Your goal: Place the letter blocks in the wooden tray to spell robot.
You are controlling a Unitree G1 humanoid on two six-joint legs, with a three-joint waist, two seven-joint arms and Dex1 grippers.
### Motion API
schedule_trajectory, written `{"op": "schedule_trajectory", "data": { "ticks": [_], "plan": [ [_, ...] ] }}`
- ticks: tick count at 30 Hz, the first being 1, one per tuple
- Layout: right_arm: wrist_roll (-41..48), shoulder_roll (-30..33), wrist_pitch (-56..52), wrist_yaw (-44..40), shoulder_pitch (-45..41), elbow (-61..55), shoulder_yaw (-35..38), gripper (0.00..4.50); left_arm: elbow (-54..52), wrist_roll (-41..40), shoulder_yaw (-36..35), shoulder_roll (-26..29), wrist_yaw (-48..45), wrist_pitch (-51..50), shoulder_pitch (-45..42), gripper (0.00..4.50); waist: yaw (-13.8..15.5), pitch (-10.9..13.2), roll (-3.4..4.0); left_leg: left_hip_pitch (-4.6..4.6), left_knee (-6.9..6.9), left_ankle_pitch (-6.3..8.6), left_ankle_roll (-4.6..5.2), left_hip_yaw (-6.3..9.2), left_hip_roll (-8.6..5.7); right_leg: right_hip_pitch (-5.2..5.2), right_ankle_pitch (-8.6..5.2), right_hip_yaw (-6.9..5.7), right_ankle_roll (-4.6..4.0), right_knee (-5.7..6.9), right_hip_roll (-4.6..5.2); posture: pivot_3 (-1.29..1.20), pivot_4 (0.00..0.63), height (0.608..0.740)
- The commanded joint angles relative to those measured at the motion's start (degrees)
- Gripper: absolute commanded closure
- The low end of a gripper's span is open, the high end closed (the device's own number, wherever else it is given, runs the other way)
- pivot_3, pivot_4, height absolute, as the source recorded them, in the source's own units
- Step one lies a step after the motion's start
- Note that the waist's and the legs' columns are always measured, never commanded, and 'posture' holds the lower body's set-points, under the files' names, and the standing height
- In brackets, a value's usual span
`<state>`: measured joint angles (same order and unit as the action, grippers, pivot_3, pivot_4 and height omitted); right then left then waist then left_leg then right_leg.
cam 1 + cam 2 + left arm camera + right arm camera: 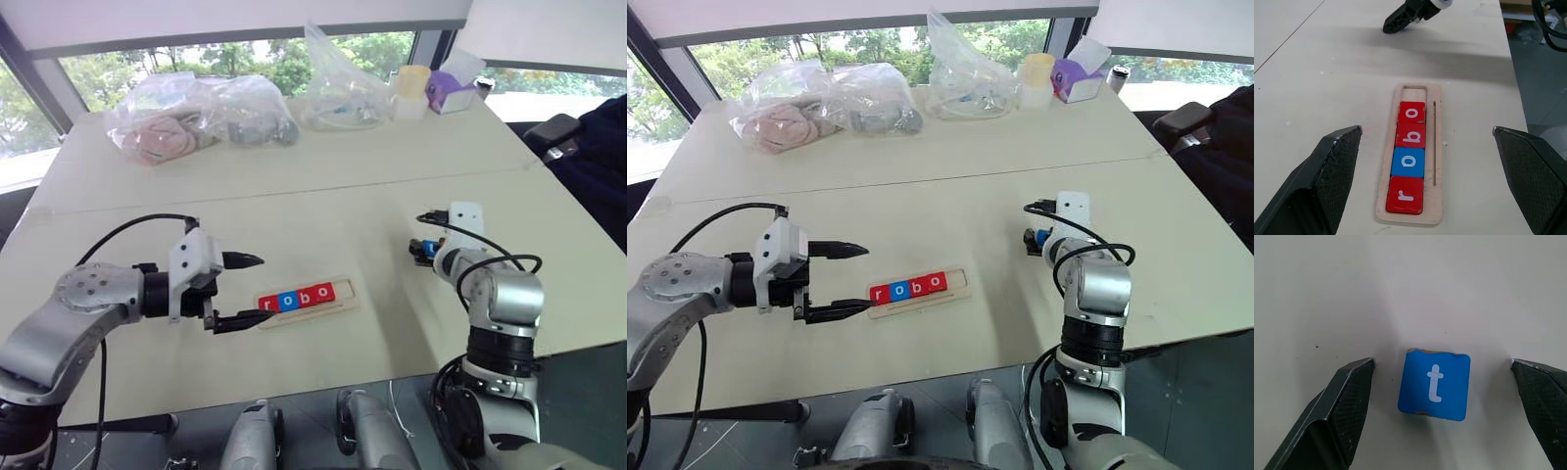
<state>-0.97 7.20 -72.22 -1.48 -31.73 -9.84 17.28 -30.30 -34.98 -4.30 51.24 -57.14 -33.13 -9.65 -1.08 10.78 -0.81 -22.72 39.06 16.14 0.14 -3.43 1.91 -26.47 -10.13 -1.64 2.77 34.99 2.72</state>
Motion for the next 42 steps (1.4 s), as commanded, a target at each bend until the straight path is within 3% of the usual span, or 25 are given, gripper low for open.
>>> {"op": "schedule_trajectory", "data": {
  "ticks": [1,6,7,9,13,14,23,30,40,42],
  "plan": [
    [0.64,-1.84,-1.57,1.56,-0.46,-1.68,-0.17,0.03,-1.25,0.11,-1.14,0.11,0.46,0.58,-0.16,0.0,-0.05,0.0,0.0,0.0,0.0,0.0,0.0,0.02,0.0,0.01,0.0,-0.01,0.0,0.0,0.0,0.0,0.15,0.74],
    [1.19,-3.4,-2.17,2.0,-0.1,-2.34,-1.65,0.03,-1.46,0.04,-1.29,0.12,0.86,0.55,0.06,0.0,-0.22,0.0,0.0,0.01,-0.01,0.0,0.0,0.07,0.02,0.01,-0.01,-0.03,0.0,0.0,-0.03,0.0,0.15,0.74],
    [1.3,-3.48,-2.06,2.01,-0.15,-2.04,-1.47,0.26,-1.57,0.0,-1.35,0.11,1.0,0.51,0.13,0.0,-0.24,0.0,0.0,0.01,-0.02,0.0,0.0,0.07,0.02,0.01,-0.01,-0.03,0.0,0.0,-0.03,0.0,0.15,0.74],
    [1.34,-3.46,-2.01,2.06,-0.24,-1.62,-1.31,0.91,-1.7,-0.06,-1.41,0.1,1.25,0.47,0.23,0.0,-0.24,0.0,0.0,0.01,-0.02,0.0,0.0,0.08,0.02,0.01,-0.01,-0.04,0.0,0.0,-0.03,0.0,0.15,0.74],
    [1.63,-3.15,-3.41,1.71,-0.1,-1.96,-0.89,3.04,-1.79,-0.02,-1.27,0.03,1.54,0.57,0.35,0.0,-0.25,0.0,-0.01,0.01,-0.02,0.0,0.0,0.09,0.03,0.01,-0.01,-0.05,0.0,0.0,-0.03,0.0,0.15,0.74],
    [1.75,-2.97,-4.06,1.5,0.15,-2.38,-0.89,3.35,-1.81,0.01,-1.18,-0.03,1.62,0.59,0.35,0.0,-0.24,0.0,0.0,0.01,-0.02,0.0,0.0,0.09,0.03,0.01,-0.01,-0.05,0.0,0.0,-0.03,0.0,0.15,0.74],
    [8.33,0.48,-19.91,-5.56,6.3,-19.82,-7.35,3.33,-1.36,-0.22,-0.58,-0.22,1.26,0.61,-0.16,0.0,-0.13,0.0,0.0,0.0,-0.16,0.01,0.0,0.15,0.05,-0.03,-0.1,-0.1,-0.1,-0.01,-0.03,0.0,0.15,0.74],
    [11.29,-0.48,-20.28,-3.96,12.07,-28.86,-8.01,3.33,-0.73,-0.27,-0.04,-0.11,0.11,0.66,-0.48,0.0,-0.11,0.0,0.0,-0.03,-0.16,0.02,-0.02,0.19,0.09,-0.05,-0.13,-0.16,-0.11,-0.07,0.01,0.0,0.15,0.74],
    [13.97,-0.48,-20.28,-1.65,13.96,-30.7,-9.1,3.33,0.62,0.31,1.1,-0.29,-1.08,1.17,-1.98,0.0,-0.1,0.0,0.0,-0.58,-0.15,0.01,-0.01,0.23,0.05,-0.45,-0.11,-0.22,-0.11,-0.15,0.0,0.0,0.15,0.74],
    [14.49,-0.05,-20.28,-1.53,13.8,-30.57,-9.3,2.29,0.77,0.42,1.21,-0.33,-1.15,1.24,-2.2,0.0,-0.1,0.0,0.0,-0.58,-0.15,0.01,-0.01,0.23,0.05,-0.45,-0.11,-0.22,-0.11,-0.15,0.0,0.0,0.15,0.74]
  ]
}}
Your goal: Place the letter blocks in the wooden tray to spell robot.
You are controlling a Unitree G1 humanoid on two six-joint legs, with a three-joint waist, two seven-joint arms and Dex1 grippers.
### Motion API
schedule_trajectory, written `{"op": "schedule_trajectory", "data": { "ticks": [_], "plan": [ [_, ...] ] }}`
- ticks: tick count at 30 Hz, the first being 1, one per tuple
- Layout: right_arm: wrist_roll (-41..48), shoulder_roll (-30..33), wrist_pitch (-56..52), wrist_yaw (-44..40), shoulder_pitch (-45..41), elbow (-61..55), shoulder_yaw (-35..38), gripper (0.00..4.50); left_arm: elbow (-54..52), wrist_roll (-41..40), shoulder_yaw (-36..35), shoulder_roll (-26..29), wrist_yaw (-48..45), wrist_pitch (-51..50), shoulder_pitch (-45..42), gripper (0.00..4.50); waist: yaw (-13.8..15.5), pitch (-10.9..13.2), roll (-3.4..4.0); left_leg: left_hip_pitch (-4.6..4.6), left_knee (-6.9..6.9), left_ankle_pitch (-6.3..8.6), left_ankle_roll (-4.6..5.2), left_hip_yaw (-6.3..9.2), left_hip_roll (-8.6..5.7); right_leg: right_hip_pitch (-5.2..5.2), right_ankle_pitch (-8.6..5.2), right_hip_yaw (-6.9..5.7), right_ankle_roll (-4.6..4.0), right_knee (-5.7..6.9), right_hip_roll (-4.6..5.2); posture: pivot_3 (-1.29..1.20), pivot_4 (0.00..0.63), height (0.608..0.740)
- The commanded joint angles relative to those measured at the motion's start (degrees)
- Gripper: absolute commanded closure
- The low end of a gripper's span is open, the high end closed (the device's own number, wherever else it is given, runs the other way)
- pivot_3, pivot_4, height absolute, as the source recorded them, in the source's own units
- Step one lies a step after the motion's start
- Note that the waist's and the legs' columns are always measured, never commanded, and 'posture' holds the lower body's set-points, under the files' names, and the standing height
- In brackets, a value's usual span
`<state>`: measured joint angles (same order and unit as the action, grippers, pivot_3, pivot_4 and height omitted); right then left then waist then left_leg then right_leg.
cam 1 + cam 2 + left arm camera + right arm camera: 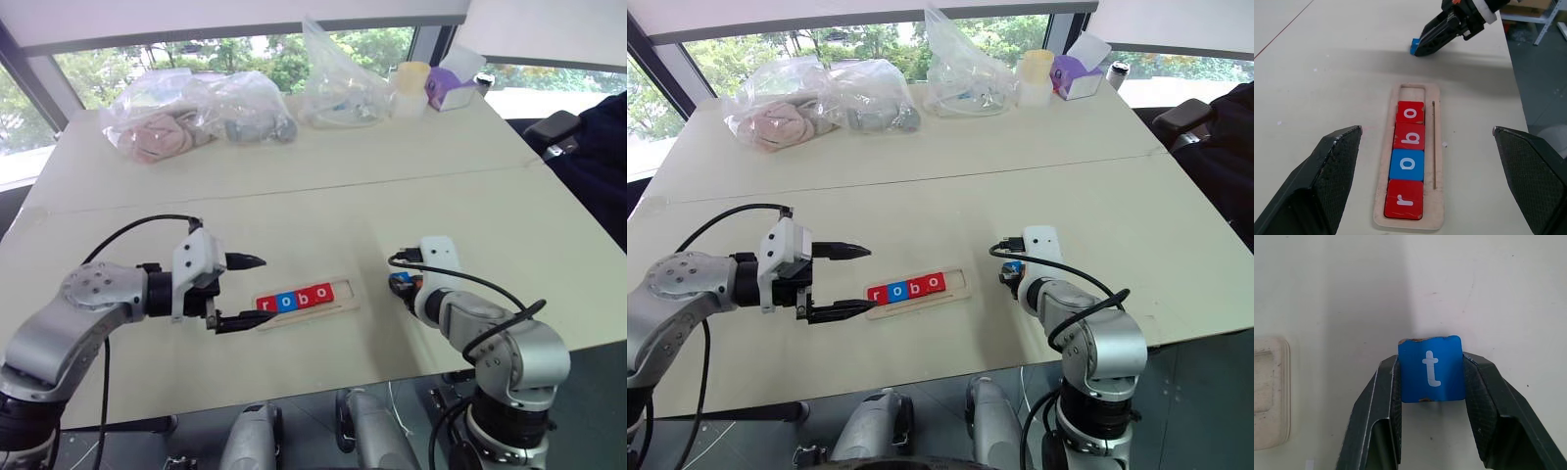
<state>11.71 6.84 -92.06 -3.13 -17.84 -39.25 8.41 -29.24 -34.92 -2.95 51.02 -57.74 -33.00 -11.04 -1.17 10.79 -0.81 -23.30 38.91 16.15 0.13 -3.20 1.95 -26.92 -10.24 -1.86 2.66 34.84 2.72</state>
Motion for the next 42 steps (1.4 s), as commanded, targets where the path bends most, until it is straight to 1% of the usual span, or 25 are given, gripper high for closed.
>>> {"op": "schedule_trajectory", "data": {
  "ticks": [1,3,4,5,6,8,10,12,14,17,19,20,26,28,31,42],
  "plan": [
    [2.1,0.78,-0.44,0.11,-0.22,-1.08,-0.58,1.8,-0.28,0.43,-0.04,-0.16,-0.54,1.12,-0.89,0.0,-0.01,0.0,0.0,0.0,0.0,0.0,0.0,0.0,0.0,0.0,0.0,0.0,0.0,0.0,0.0,0.0,0.15,0.74],
    [3.1,2.45,-0.44,-0.46,-0.63,-1.03,-1.16,0.73,-0.29,0.52,0.04,-0.21,-0.59,1.1,-1.0,0.0,0.0,0.0,0.0,0.01,0.01,0.0,0.0,0.01,0.0,0.01,0.0,0.0,0.0,0.0,0.0,0.0,0.15,0.74],
    [4.38,4.31,-0.44,-1.68,-0.92,-1.31,-1.8,0.15,-0.31,0.54,0.02,-0.23,-0.62,1.06,-1.06,0.0,0.01,0.0,0.0,0.01,0.02,0.0,0.0,0.01,0.0,0.01,0.0,0.0,0.0,0.0,0.0,0.0,0.15,0.74],
    [6.82,7.36,-0.44,-4.28,-1.31,-1.77,-2.59,0.01,-0.3,0.54,-0.05,-0.23,-0.71,1.02,-1.11,0.0,0.02,0.0,0.0,0.0,0.03,0.0,0.0,0.01,0.0,0.01,0.0,0.0,0.0,0.0,0.0,0.0,0.15,0.74],
    [8.98,10.13,-0.44,-6.65,-1.7,-2.02,-3.04,0.01,-0.28,0.58,-0.1,-0.23,-0.8,1.01,-1.15,0.0,0.13,0.02,0.02,-0.01,0.04,0.0,0.0,0.01,0.0,0.01,0.0,0.0,0.0,-0.01,0.02,0.0,0.15,0.74],
    [12.58,18.41,-0.43,-12.6,-3.94,-2.25,-4.36,0.01,-0.19,0.71,-0.18,-0.21,-1.01,1.05,-1.18,0.0,0.17,0.05,0.04,-0.05,0.05,0.0,0.0,0.02,-0.03,0.02,0.0,0.0,0.01,-0.06,0.07,0.0,0.15,0.74],
    [15.38,26.96,2.21,-19.06,-5.47,-1.1,-5.8,0.01,-0.02,0.82,-0.25,-0.13,-1.27,1.2,-1.19,0.0,0.17,0.07,0.06,-0.08,0.05,0.0,0.0,0.02,-0.05,0.07,0.0,0.01,0.01,-0.27,0.05,0.0,0.15,0.74],
    [16.5,36.63,13.04,-29.3,-5.28,1.52,-7.68,0.01,0.14,0.85,-0.21,-0.14,-1.34,1.19,-1.5,0.0,0.22,0.07,0.05,-0.1,0.01,0.0,0.0,0.06,-0.04,0.13,0.01,-0.01,0.02,-0.42,0.01,0.0,0.15,0.74],
    [14.46,43.96,28.07,-39.44,-3.81,5.62,-9.4,0.01,0.31,1.03,-0.03,-0.25,-1.3,1.26,-1.84,0.0,0.28,0.09,0.01,-0.1,-0.03,0.03,0.04,0.11,-0.06,0.21,0.0,-0.03,0.03,-0.59,-0.05,0.0,0.15,0.74],
    [8.99,49.74,50.3,-50.79,-0.94,14.67,-11.93,0.01,0.5,1.22,0.11,-0.49,-1.13,1.35,-2.26,0.0,0.4,0.17,-0.14,-0.09,-0.06,0.08,0.13,0.13,-0.1,0.29,-0.01,-0.03,0.07,-0.68,-0.1,0.0,0.15,0.74],
    [7.26,50.5,58.74,-55.66,-0.4,21.24,-13.29,0.01,0.58,1.39,0.02,-0.6,-1.02,1.48,-2.33,0.0,0.4,0.19,-0.16,-0.09,-0.05,0.09,0.15,0.1,-0.1,0.3,-0.02,-0.02,0.1,-0.68,-0.1,0.0,0.15,0.74],
    [6.41,49.83,62.7,-57.23,-0.79,24.86,-13.82,0.01,0.62,1.52,-0.08,-0.63,-0.95,1.56,-2.35,0.0,0.37,0.19,-0.17,-0.09,-0.04,0.09,0.16,0.08,-0.1,0.31,-0.01,-0.01,0.1,-0.68,-0.1,0.0,0.15,0.74],
    [3.28,45.43,76.47,-64.97,-4.77,42.31,-16.66,0.01,-0.58,1.22,-1.04,-0.43,-0.22,1.01,-1.38,0.0,0.42,0.2,-0.17,-0.06,0.11,0.08,0.16,0.05,-0.09,0.36,0.03,0.02,0.1,-0.58,-0.12,0.0,0.15,0.74],
    [2.08,43.86,79.01,-66.38,-6.8,47.15,-17.54,0.01,-0.98,1.12,-1.57,-0.14,0.06,0.7,-1.0,0.0,0.42,0.2,-0.17,-0.04,0.13,0.08,0.16,0.05,-0.09,0.36,0.04,0.03,0.09,-0.54,-0.12,0.0,0.15,0.74],
    [1.37,42.25,81.12,-69.02,-8.83,51.28,-18.36,0.01,-1.43,0.9,-2.36,0.19,0.42,0.45,-0.38,0.0,0.49,0.2,-0.17,-0.03,0.15,0.08,0.16,0.04,-0.09,0.37,0.05,0.03,0.08,-0.5,-0.12,0.0,0.15,0.74],
    [-1.92,38.74,85.6,-72.1,-11.58,57.47,-18.92,0.01,-2.5,0.62,-4.3,0.99,0.58,-0.22,1.79,0.0,0.57,0.19,-0.16,0.02,0.21,0.07,0.15,-0.02,-0.09,0.45,0.1,0.02,0.05,-0.43,-0.12,0.0,0.15,0.74]
  ]
}}
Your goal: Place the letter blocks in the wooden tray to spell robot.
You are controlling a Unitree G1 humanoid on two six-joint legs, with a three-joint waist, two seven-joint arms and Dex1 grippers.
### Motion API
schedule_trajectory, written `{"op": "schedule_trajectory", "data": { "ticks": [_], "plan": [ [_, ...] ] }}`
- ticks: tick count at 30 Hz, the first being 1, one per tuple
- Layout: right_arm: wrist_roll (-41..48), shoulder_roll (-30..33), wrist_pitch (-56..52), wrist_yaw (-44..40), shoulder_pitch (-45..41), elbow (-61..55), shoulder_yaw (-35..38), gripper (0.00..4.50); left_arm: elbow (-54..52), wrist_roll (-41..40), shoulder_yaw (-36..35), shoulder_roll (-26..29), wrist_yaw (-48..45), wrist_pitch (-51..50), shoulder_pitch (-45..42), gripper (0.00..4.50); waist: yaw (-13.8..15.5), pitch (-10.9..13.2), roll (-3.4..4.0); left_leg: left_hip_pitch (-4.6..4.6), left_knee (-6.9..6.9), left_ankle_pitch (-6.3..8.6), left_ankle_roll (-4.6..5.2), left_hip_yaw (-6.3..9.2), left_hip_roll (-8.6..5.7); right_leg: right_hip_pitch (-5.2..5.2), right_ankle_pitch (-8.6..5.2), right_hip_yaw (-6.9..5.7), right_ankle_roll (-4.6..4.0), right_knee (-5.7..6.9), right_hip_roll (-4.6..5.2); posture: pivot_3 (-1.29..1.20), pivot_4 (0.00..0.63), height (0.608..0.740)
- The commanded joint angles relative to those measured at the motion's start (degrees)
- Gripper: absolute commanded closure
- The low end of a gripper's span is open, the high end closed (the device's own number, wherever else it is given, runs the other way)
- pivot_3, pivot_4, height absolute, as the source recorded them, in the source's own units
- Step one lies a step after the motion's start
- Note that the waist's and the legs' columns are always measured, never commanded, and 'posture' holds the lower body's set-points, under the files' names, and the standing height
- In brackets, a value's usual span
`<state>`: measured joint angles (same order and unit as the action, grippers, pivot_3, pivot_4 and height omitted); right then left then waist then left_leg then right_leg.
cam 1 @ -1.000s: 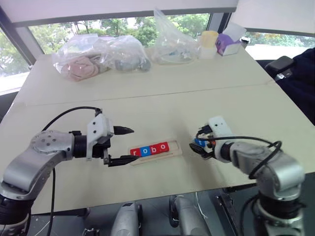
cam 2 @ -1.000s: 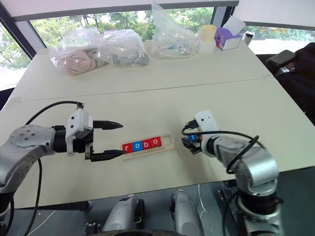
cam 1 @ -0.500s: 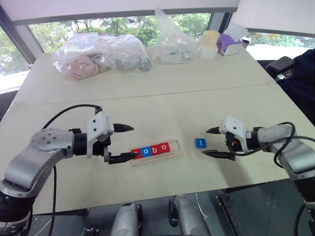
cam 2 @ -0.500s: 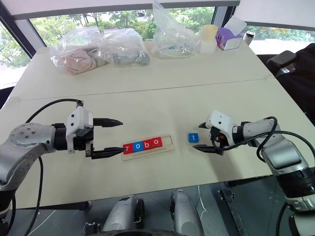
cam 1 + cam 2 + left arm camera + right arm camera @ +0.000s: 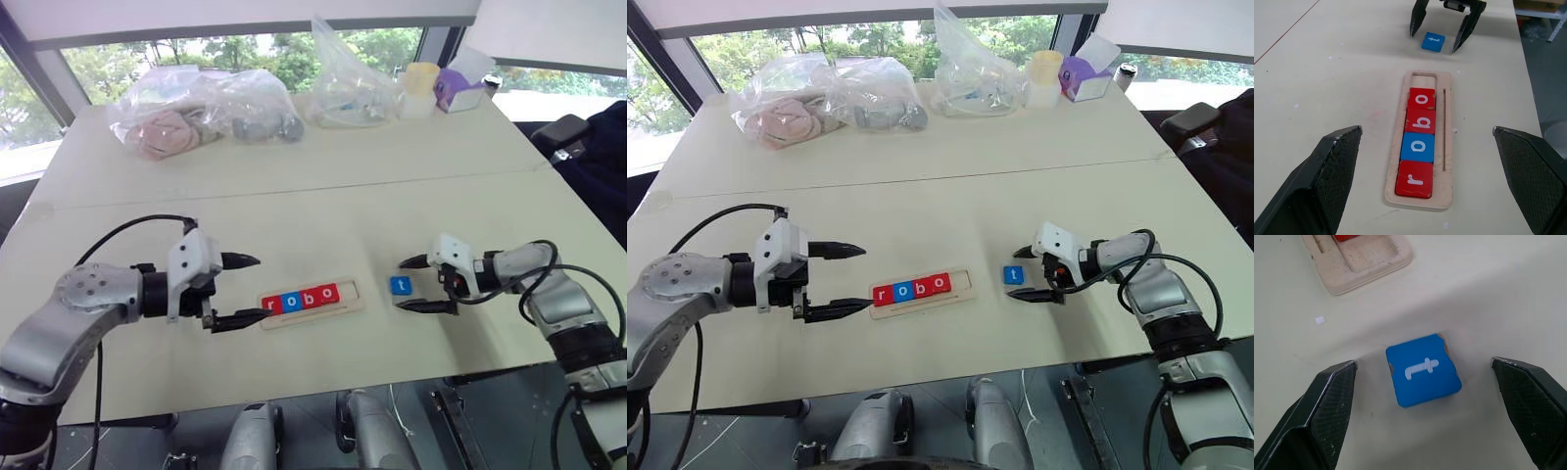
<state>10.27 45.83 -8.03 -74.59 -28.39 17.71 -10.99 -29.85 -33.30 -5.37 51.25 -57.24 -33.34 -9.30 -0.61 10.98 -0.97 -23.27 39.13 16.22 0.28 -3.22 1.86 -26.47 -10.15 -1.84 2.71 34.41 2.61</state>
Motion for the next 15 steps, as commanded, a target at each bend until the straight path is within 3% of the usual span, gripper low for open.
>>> {"op": "schedule_trajectory", "data": {
  "ticks": [1,3,8,15],
  "plan": [
    [-1.09,-0.16,2.59,-0.92,-0.94,1.04,0.26,0.26,-2.01,-1.06,-2.16,0.87,-0.04,0.12,0.24,0.0,0.02,0.0,0.0,0.03,0.0,0.0,0.0,-0.01,0.0,0.03,0.0,0.0,0.0,0.0,0.0,0.0,0.15,0.74],
    [-1.63,-0.22,3.61,-1.2,-0.87,1.73,0.21,0.91,-2.18,-1.2,-2.65,1.1,-0.29,0.18,0.62,0.0,0.0,0.0,0.0,0.04,0.0,0.0,0.0,-0.02,0.0,0.04,0.0,0.0,0.0,0.01,0.0,0.0,0.15,0.74],
    [-1.81,-1.14,3.9,-0.66,-1.4,1.21,0.55,3.36,-1.89,-1.19,-4.08,2.55,-1.67,0.71,1.79,0.0,-0.04,0.0,0.0,0.07,0.0,0.0,0.0,-0.04,0.0,0.05,0.04,0.0,-0.06,0.05,0.0,0.0,0.15,0.74],
    [1.15,-1.61,-3.24,-2.53,-3.04,-11.82,0.23,3.34,-1.58,-1.03,-3.71,2.46,-1.99,1.04,1.76,0.0,-0.11,0.0,0.02,0.18,0.01,-0.02,-0.03,-0.04,0.0,0.01,0.02,0.06,-0.04,0.28,0.0,0.0,0.15,0.74]
  ]
}}
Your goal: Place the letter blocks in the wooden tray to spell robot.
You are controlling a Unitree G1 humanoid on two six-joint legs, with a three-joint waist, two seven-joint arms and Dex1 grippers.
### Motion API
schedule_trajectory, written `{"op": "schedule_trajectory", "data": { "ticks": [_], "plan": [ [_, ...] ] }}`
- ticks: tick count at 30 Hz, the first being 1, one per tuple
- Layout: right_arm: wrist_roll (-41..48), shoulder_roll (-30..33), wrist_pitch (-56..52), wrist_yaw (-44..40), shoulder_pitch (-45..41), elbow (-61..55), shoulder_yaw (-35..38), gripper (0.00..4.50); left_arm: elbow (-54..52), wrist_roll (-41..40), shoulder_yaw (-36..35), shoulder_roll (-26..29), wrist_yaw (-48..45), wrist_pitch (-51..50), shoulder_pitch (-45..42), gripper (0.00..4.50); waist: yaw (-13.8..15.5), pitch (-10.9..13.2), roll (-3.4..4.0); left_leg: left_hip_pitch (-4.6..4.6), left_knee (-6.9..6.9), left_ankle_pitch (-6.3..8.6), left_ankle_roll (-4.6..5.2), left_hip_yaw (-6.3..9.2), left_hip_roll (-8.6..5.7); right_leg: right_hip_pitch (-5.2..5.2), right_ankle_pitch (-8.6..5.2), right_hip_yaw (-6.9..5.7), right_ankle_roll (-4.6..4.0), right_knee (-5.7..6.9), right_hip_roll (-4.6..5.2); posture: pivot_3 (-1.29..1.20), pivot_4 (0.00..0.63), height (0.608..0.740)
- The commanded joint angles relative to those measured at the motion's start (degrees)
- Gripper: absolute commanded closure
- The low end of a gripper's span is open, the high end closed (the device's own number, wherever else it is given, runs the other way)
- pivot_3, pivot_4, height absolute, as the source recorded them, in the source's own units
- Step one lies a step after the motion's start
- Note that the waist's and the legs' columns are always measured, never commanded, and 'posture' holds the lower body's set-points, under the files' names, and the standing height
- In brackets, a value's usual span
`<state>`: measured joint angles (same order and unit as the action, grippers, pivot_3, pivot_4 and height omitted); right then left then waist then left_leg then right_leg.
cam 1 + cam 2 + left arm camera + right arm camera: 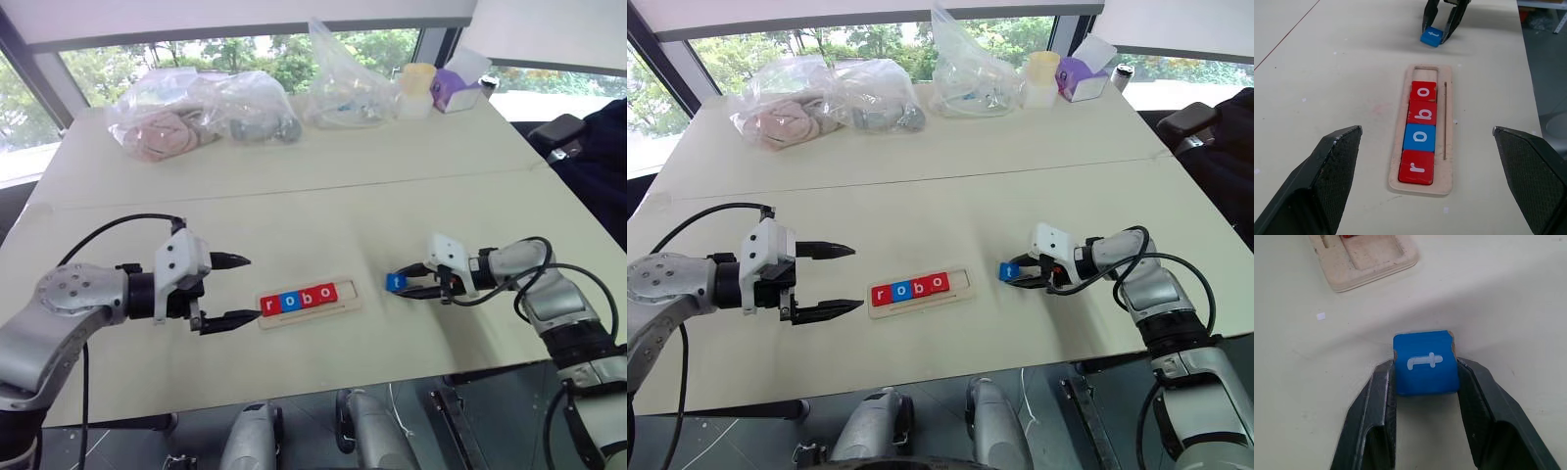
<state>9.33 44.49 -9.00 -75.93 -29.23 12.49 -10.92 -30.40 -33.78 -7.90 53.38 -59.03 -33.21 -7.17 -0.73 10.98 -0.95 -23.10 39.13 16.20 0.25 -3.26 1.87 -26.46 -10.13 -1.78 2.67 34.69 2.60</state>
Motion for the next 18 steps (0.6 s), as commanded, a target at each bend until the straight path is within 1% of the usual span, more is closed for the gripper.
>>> {"op": "schedule_trajectory", "data": {
  "ticks": [1,5,11,18],
  "plan": [
    [2.0,-0.39,-2.71,-1.39,-2.39,-7.69,-0.14,3.34,-0.98,-0.48,-1.0,0.24,-0.19,0.92,-0.51,0.0,0.02,0.0,0.0,0.03,0.0,0.0,0.0,0.0,0.0,0.0,0.0,0.01,0.0,0.07,0.0,0.0,0.15,0.74],
    [1.61,-2.73,-5.09,-2.61,-4.26,-10.04,-3.26,3.34,-0.65,-0.31,-0.16,-0.23,-0.18,1.16,-1.31,0.0,0.14,-0.01,-0.01,0.14,0.03,-0.01,-0.02,0.0,0.0,0.02,-0.05,0.01,0.03,0.25,0.0,0.0,0.15,0.74],
    [-1.94,-6.04,-2.57,-3.37,-7.28,-4.77,-7.64,3.34,-1.06,-0.35,-0.17,-0.44,0.06,1.03,-1.3,0.0,0.09,-0.01,-0.01,0.25,0.04,-0.04,-0.06,-0.01,-0.01,0.08,-0.05,0.06,0.01,0.31,0.01,0.0,0.15,0.74],
    [-3.64,-8.54,0.41,-3.39,-9.66,0.83,-8.81,3.34,-2.52,-0.83,-1.27,-0.37,1.0,0.57,0.39,0.0,0.04,-0.01,-0.02,0.26,0.03,-0.04,-0.06,-0.02,-0.01,0.06,-0.01,0.09,-0.05,0.34,0.01,0.0,0.15,0.74]
  ]
}}
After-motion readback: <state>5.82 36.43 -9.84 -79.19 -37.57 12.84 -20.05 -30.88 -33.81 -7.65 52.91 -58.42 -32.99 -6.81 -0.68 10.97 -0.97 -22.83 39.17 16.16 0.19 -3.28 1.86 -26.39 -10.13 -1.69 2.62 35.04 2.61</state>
